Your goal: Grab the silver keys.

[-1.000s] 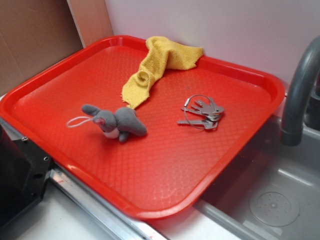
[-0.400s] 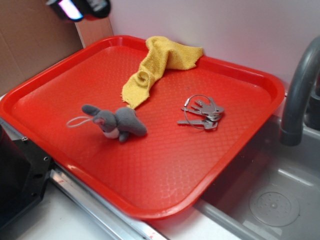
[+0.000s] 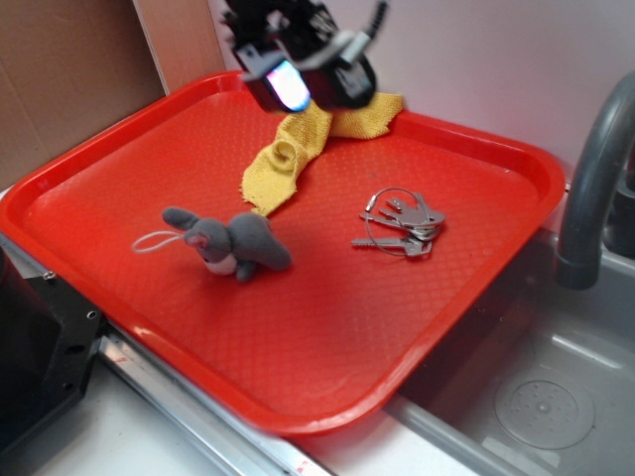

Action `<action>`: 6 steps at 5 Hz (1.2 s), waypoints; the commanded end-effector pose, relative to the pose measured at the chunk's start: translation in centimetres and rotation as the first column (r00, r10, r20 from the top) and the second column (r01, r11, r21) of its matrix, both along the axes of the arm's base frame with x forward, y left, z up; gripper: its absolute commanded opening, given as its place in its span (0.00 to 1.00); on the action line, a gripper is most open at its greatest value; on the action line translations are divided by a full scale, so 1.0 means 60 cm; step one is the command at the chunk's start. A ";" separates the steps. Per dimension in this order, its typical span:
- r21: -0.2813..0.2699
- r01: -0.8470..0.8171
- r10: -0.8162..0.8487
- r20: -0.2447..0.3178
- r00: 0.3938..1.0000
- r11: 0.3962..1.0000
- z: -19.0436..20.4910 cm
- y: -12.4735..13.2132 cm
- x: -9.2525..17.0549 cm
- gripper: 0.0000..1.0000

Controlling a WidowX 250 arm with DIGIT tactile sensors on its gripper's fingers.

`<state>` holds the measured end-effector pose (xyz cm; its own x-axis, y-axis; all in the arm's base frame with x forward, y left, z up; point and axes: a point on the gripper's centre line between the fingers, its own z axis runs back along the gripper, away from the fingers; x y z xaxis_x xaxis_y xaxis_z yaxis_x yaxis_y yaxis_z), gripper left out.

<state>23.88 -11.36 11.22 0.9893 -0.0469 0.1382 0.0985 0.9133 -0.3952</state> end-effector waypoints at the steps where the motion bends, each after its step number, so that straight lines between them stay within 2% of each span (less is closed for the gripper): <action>1: 0.015 -0.020 0.020 -0.013 1.000 1.000 -0.040 -0.006 0.022 1.00; 4: 0.015 -0.020 0.020 -0.013 1.000 1.000 -0.040 -0.006 0.022 1.00; 5: -0.007 0.024 -0.025 -0.086 0.996 1.000 -0.111 -0.013 0.060 1.00; 6: 0.036 0.062 -0.058 -0.107 0.993 0.997 -0.137 -0.036 0.074 1.00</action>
<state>28.73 -12.96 3.15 0.9952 -0.0915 0.0354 0.0981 0.9225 -0.3734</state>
